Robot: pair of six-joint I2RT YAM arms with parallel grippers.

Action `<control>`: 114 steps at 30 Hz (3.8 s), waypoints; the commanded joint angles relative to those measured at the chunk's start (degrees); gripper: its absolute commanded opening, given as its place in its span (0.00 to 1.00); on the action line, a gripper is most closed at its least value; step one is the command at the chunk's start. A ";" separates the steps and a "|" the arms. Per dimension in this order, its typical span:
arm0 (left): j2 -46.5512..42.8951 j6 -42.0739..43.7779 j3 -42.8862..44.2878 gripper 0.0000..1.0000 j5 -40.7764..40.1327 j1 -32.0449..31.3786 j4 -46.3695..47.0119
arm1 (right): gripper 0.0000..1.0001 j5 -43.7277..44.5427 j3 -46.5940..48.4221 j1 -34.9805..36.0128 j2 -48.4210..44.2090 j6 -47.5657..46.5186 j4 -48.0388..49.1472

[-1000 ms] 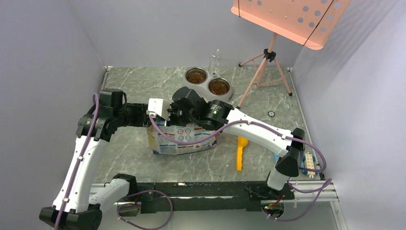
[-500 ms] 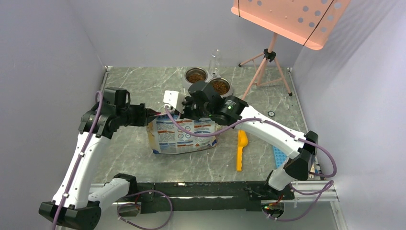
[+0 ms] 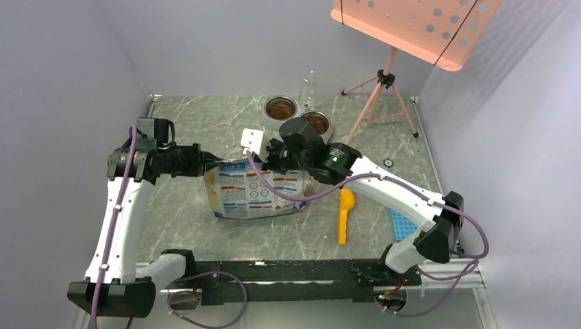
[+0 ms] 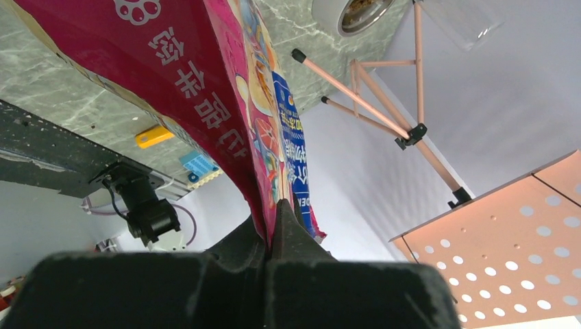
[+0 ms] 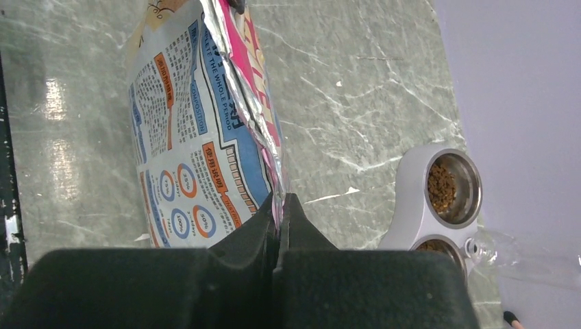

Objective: Serve the pet food

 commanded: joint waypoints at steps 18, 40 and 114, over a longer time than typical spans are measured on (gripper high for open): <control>-3.90 3.02 2.94 0.00 -7.13 5.21 0.40 | 0.00 24.51 -8.16 -12.85 -13.72 -2.91 -9.23; -3.88 3.06 0.27 0.00 -4.82 5.21 2.84 | 0.00 13.41 -9.15 -13.49 -19.53 -2.32 -13.57; -0.22 -6.93 1.80 0.00 -11.36 -15.57 6.30 | 0.00 1.68 -6.02 -13.29 -18.71 0.96 -15.10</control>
